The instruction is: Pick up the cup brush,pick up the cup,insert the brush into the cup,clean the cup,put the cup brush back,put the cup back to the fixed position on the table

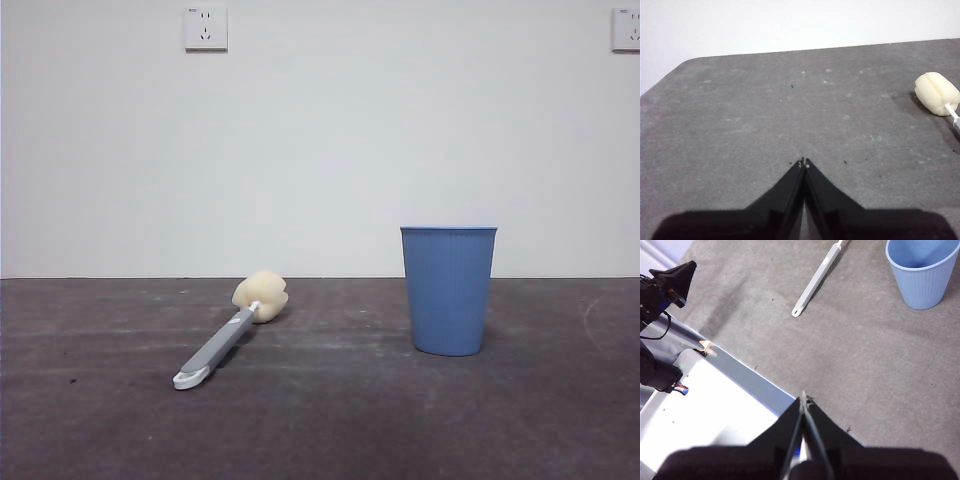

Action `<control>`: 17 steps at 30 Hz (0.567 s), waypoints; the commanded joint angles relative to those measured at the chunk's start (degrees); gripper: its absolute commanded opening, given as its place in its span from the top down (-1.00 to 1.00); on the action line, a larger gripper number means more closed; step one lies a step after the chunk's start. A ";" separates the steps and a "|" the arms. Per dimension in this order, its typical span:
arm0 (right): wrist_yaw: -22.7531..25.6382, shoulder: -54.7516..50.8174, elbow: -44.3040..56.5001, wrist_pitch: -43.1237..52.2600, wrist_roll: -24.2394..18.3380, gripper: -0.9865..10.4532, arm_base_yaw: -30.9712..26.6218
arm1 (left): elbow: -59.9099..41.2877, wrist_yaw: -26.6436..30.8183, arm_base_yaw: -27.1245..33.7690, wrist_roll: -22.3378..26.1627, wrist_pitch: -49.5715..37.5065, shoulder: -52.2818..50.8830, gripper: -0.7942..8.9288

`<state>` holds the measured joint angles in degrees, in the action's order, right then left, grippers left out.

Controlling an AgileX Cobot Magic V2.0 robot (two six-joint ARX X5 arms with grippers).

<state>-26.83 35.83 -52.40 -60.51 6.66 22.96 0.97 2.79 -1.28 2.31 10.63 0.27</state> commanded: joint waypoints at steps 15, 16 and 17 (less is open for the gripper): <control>13.70 -13.97 14.60 37.18 -13.05 0.82 -7.76 | -0.81 0.09 0.13 -0.46 -0.31 -0.09 0.84; 13.68 -15.06 17.11 40.44 -12.87 0.82 -8.37 | -0.81 0.09 0.13 -0.46 -0.33 -0.09 0.84; 13.68 -16.11 19.61 43.58 -12.41 0.82 -8.96 | -0.81 0.09 0.13 -0.46 -0.33 -0.09 0.84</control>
<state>-13.30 20.16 -35.07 -19.33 -5.52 14.17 0.97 2.79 -1.28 2.31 10.63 0.27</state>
